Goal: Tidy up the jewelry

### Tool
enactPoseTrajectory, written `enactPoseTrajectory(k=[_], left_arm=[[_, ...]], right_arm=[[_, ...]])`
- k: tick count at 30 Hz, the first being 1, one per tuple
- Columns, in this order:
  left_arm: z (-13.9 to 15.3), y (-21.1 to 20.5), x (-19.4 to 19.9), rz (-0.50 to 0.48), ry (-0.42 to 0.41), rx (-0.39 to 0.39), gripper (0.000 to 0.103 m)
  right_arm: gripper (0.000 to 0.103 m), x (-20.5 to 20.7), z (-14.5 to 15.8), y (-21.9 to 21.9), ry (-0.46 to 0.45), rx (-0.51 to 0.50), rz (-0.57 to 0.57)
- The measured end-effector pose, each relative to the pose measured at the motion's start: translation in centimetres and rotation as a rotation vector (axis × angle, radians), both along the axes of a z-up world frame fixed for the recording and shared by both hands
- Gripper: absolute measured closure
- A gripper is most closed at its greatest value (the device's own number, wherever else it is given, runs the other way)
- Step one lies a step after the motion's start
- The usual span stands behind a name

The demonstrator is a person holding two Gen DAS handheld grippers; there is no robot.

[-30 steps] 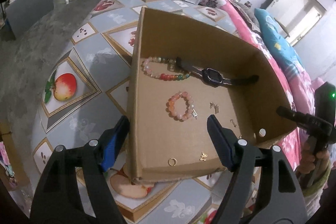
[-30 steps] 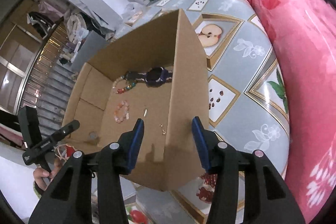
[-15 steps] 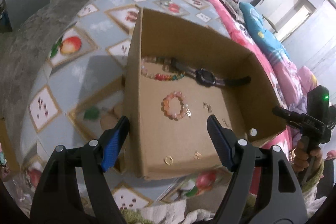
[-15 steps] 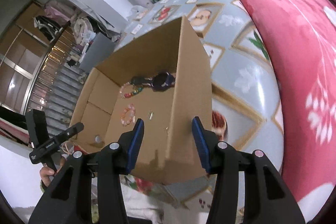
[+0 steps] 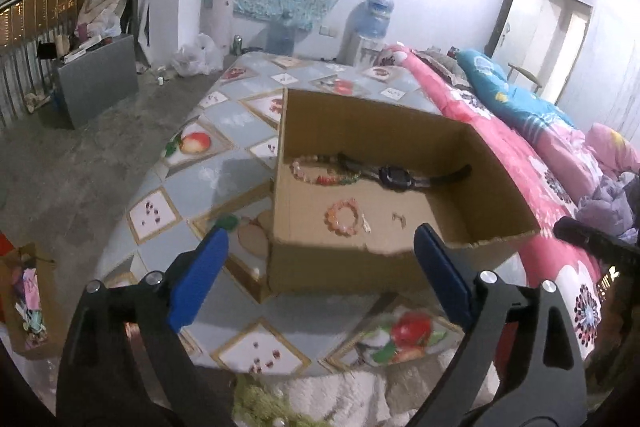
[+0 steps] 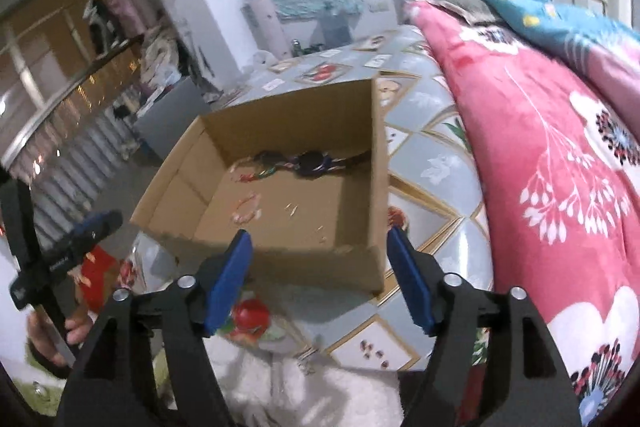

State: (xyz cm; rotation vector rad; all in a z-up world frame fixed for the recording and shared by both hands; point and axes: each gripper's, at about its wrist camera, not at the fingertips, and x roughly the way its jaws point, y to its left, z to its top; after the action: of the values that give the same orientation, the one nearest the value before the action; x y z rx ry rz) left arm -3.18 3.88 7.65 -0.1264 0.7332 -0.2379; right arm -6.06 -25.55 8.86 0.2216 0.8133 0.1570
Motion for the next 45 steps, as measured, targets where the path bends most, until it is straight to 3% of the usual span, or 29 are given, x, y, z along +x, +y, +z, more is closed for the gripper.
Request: enactPoseTrajectory(k=[9,14,19,22,45], left_arm=[[-1.9,-1.7,-2.0,0.127,0.024,0.126,0.012],[-2.6,-2.3,-1.4,0.122,0.073,0.169,0.012],[-3.6,-4.0,-0.3,0.117,0.119,0.311,0.012],[-4.1,-4.3,0.1,0.117,0.167,0.3,0.012],[-4.0,-6.4,1.9,0.083,0.224,0.292,0.012]], right_arm=[[0.02,-1.1,-3.1,4.1,0.076,-0.094,0.0],[0.011,-0.5,-3.0,4.6,0.066,-0.118,-0.045],[0.01,0.3,-3.7,4.8,0.122,-0.113,-0.085],[0.01,0.5,-4.1,4.9,0.146,-0.142,-0.113],[0.009,2.8,-5.0,5.7,0.215,-0.143,-0.145]])
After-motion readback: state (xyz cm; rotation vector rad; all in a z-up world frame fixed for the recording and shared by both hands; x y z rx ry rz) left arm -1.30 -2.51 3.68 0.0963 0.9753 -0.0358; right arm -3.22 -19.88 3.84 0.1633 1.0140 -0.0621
